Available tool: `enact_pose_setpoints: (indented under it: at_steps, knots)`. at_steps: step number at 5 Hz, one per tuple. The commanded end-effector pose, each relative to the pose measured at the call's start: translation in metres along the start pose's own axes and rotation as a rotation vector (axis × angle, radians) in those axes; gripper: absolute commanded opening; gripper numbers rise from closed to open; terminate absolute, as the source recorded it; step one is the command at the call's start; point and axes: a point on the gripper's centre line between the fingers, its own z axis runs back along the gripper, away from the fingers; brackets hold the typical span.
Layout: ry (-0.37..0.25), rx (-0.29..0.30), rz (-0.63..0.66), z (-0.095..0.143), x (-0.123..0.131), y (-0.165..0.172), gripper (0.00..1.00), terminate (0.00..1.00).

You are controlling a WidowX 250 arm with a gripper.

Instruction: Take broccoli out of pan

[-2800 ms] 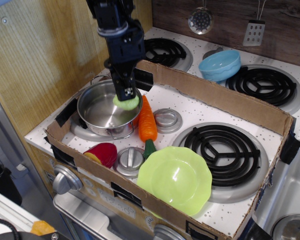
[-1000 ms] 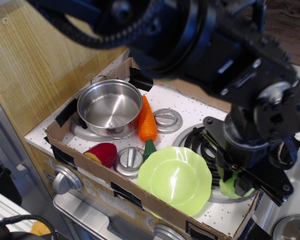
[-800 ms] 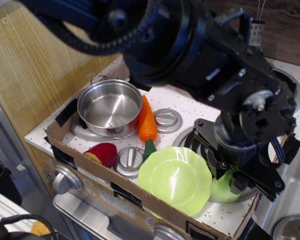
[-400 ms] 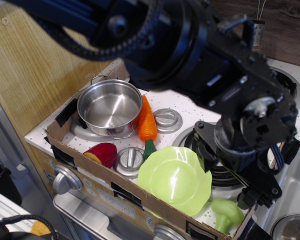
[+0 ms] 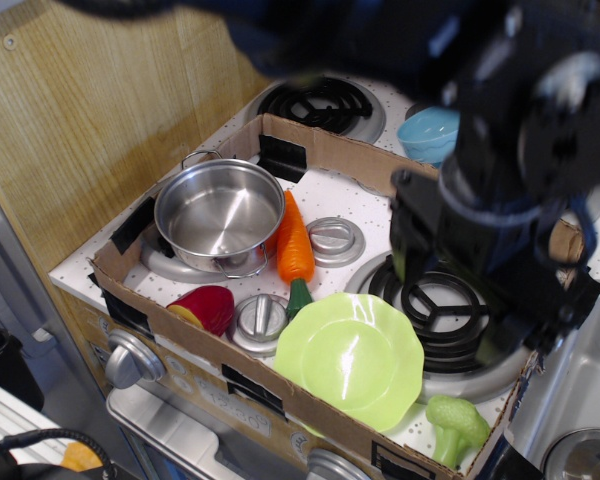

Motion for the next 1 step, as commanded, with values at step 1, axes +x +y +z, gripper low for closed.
enact_pose_setpoints:
  at_steps: [1]
  knots:
    - [-0.067, -0.129, -0.057, 0.0250, 0.0240, 0.0339, 1.00, 1.00]
